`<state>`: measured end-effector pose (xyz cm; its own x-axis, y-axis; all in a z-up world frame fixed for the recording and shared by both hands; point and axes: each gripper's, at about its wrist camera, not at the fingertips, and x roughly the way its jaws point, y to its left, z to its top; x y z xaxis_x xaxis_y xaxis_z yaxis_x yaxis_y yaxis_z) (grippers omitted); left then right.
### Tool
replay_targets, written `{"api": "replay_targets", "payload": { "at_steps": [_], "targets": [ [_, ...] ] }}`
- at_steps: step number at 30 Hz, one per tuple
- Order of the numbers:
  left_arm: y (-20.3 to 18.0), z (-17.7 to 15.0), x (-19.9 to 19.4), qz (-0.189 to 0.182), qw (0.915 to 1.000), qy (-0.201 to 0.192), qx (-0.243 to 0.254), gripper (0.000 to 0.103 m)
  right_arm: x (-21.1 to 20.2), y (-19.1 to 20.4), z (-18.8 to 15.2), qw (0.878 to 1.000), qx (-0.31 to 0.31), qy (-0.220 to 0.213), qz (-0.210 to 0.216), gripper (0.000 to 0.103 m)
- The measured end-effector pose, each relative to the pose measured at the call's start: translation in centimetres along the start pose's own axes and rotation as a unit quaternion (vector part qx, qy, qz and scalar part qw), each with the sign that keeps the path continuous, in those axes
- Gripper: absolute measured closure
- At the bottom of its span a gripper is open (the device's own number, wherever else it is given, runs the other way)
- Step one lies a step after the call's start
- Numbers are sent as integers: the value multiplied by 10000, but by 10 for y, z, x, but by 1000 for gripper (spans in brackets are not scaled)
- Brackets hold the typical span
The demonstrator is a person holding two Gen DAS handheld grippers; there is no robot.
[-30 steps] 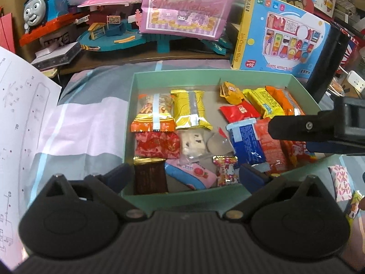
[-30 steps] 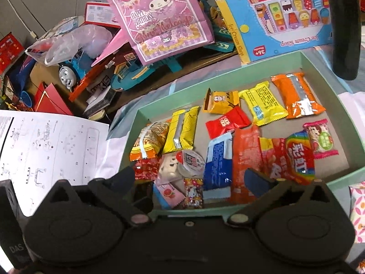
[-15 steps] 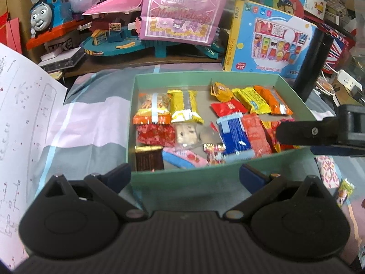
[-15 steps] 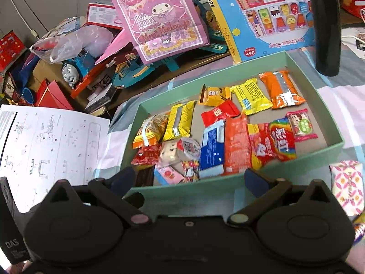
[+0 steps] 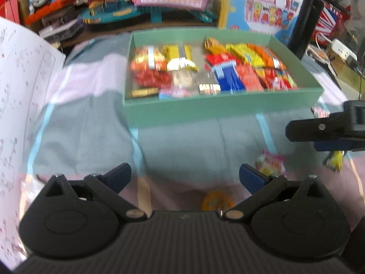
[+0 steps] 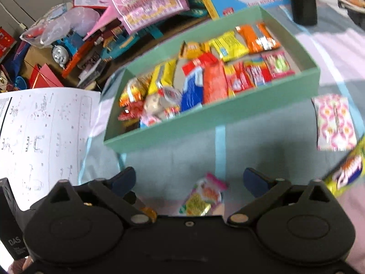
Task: Organize snacks
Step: 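Grasp the orange jelly cup with the left tool while the right tool grasps the jelly drink pouch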
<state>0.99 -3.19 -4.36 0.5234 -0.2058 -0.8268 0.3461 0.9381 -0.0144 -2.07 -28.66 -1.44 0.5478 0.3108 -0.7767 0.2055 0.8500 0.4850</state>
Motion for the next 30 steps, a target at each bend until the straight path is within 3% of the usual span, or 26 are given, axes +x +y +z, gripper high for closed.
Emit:
{"api": "replay_targets", "payload": {
  "at_steps": [1,3,6,10,11,15,25,30],
  "targets": [
    [-1,-5,1,-27,10000,62,14,0,2,-2,-3,10000,3,79,-5,18],
    [-2,-15,4,-94,9997,194,86,0,6,-4,-10,9998,5,222,-10,43],
    [-10,-29,8,-133,9991,329,253,2,14,-5,-20,9989,-58,466,-74,60],
    [-16,-38,12,-350,9978,474,313,33,25,-8,-29,9969,46,786,-55,61],
    [-17,-39,14,-397,9975,488,313,37,28,-9,-30,9964,81,839,-48,61],
    [-15,-39,17,-218,9985,335,361,59,34,-6,-31,9960,40,885,-74,61],
    [38,-29,22,-35,9992,223,-334,55,55,22,-19,9966,-413,577,-420,61],
    [45,-30,23,-87,9991,159,-392,54,64,49,-32,9871,-1350,385,-773,59]
  ]
}}
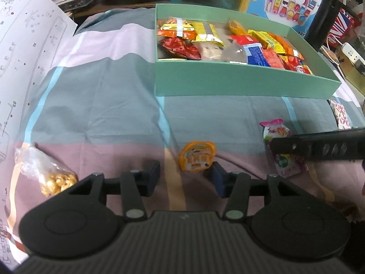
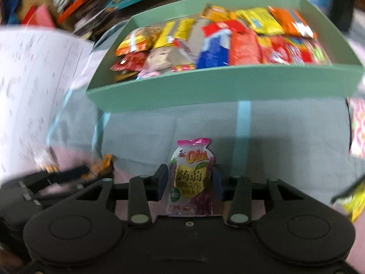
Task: Organize snacks
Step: 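Grasp the orange jelly cup with the left tool while the right tool grasps the jelly drink pouch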
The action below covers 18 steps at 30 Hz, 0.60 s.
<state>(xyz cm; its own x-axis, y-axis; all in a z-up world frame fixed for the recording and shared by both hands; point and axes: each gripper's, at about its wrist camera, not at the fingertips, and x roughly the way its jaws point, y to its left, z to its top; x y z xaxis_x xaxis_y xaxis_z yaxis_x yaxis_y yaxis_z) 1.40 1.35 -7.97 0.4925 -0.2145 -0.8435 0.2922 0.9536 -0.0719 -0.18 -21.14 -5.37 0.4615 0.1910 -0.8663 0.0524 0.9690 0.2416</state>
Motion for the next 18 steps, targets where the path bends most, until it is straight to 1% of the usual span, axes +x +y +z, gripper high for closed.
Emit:
{"api": "replay_targets", "payload": {
  "at_steps": [2,4,6,8,11,14,15,17,18],
  "targets": [
    [-2,0,1,25,10000,-13,34,51,2,15,-6,9984,-503,-91,-247,58],
    [-4,1,2,70,9999,-30,83,50,4,25,-10,9947,-927,-147,-423,58],
    [-6,1,2,116,9999,-58,107,50,4,30,-13,9910,-1228,-195,-503,68],
    [-7,2,0,171,9997,-127,128,50,1,27,-12,9920,-1175,-187,-425,73],
    [-12,6,-5,226,9990,-286,270,50,-3,15,-11,9941,-993,-189,-389,74],
    [-20,10,-9,145,9978,-424,483,50,-6,-1,-11,9953,-812,-266,-446,74],
    [-23,11,-8,96,9975,-411,565,51,-8,-6,-12,9957,-754,-294,-453,74],
    [-26,13,-1,-15,9976,-249,653,55,-10,-12,-14,9963,-668,-329,-421,74],
    [-27,13,4,-29,9977,-109,673,59,-11,-13,-15,9964,-656,-343,-416,74]
  ]
}}
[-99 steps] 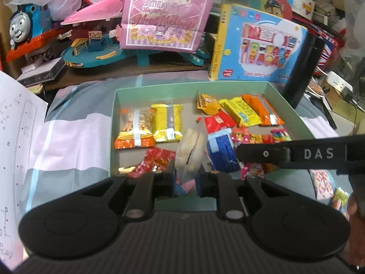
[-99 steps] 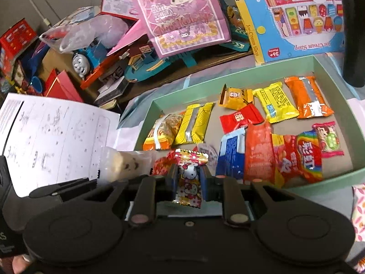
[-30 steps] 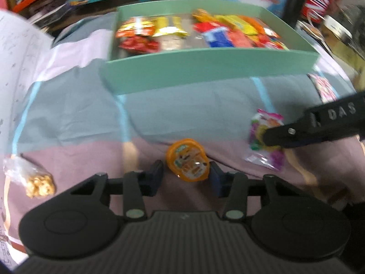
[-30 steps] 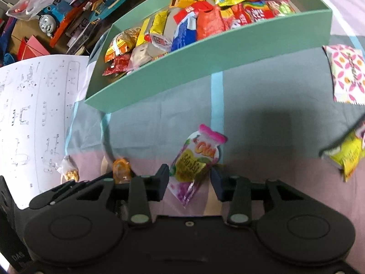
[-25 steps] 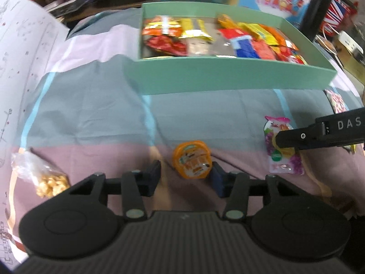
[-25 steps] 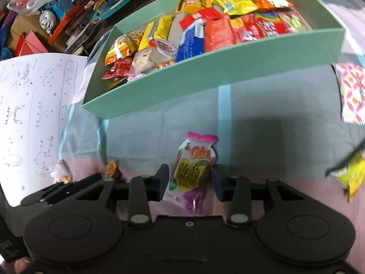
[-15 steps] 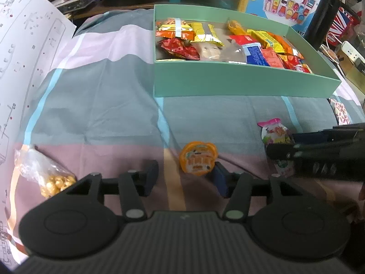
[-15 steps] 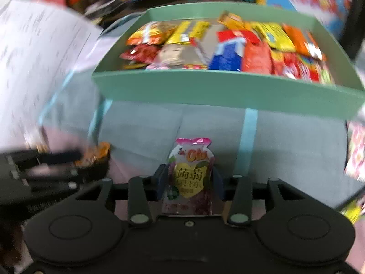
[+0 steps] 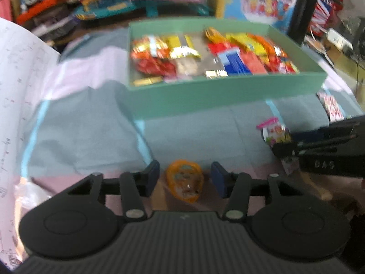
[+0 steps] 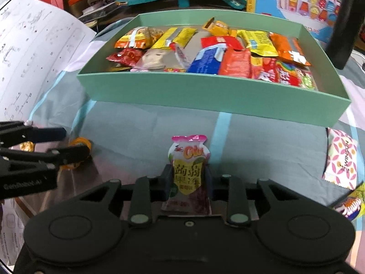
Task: Organize snacks
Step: 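Grasp the orange jelly cup with the left tool while the right tool grasps the jelly drink pouch, then carry the jelly cup and drink pouch into the green box and release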
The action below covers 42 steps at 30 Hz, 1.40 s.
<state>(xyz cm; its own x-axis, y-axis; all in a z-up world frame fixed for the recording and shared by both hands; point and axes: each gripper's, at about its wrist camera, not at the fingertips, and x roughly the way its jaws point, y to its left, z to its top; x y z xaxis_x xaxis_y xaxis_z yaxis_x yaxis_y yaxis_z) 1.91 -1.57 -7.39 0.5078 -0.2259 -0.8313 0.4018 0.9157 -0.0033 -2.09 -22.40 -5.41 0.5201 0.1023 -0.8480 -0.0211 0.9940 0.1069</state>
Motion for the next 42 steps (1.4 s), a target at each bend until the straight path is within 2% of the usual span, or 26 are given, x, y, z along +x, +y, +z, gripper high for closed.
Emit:
{"api": "replay_targets", "payload": {
  "at_steps": [1,3,4,9,12,23,33,42],
  "targets": [
    [0,-1,6,29,9998,171,-11,60,0,0,-1,10000,2,-15,10,74],
    [3,-4,6,12,9998,173,-38,61,-2,-1,-2,10000,-25,-39,24,73],
    [3,-5,4,7,9998,187,-36,68,-2,-1,-3,10000,-51,-61,26,73],
    [-6,-9,-1,79,9998,166,99,68,1,0,-4,9998,-109,-177,61,73],
    [-10,-7,-6,101,9999,95,40,68,-1,-7,-2,9994,133,-170,271,74],
    [-18,22,-24,-67,9997,-203,-105,68,-28,-27,8,9945,649,-500,651,74],
    [-16,94,-17,-127,9973,-695,-182,68,-44,-50,70,9858,1047,-995,855,74],
    [-5,161,22,-184,9967,-735,-276,68,-9,-58,145,9823,1187,-1032,1018,74]
  ]
}}
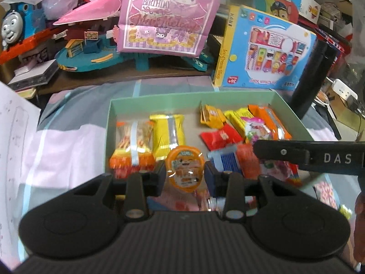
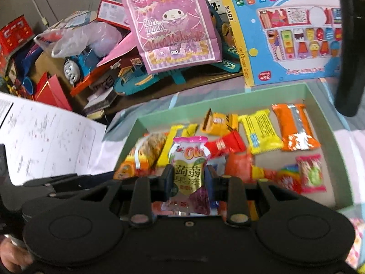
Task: Organize snacks
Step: 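Carry the jelly cup and drink pouch into the green box and release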
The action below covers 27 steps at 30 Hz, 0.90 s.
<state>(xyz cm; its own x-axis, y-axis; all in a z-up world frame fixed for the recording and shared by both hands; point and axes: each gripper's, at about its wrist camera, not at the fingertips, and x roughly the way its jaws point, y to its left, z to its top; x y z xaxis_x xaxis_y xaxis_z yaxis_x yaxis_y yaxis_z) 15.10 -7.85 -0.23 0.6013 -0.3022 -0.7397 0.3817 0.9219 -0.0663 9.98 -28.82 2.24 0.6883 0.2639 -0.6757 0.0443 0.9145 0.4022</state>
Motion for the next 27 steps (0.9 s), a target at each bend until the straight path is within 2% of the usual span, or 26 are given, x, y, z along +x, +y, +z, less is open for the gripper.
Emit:
{"api": "replay_targets", "payload": {
  "at_steps": [9,11,12,13,15,17,20,27],
  "targets": [
    [1,31,52,-14,9999,140,-19,67,55,-2,38,9998,163,148,30,73],
    [-1,36,62,32,9999,158,-50,66,64,-2,45,9997,193,119,43,68],
    [-2,37,66,86,9998,159,-54,52,68,-2,50,9996,236,95,78,66],
    [-3,38,70,167,9997,173,-57,24,69,-3,53,9995,288,56,109,56],
    [-6,37,71,388,9992,52,-55,3,71,-6,60,9991,405,-48,150,13],
    [-7,36,72,411,9991,51,-14,2,68,-8,62,9988,417,-223,105,7],
    [-6,34,74,391,9991,140,-56,1,69,-8,62,9993,330,-188,64,0],
    [-6,32,66,381,9989,209,-199,0,64,-10,50,9992,383,-69,-34,0]
  ]
}}
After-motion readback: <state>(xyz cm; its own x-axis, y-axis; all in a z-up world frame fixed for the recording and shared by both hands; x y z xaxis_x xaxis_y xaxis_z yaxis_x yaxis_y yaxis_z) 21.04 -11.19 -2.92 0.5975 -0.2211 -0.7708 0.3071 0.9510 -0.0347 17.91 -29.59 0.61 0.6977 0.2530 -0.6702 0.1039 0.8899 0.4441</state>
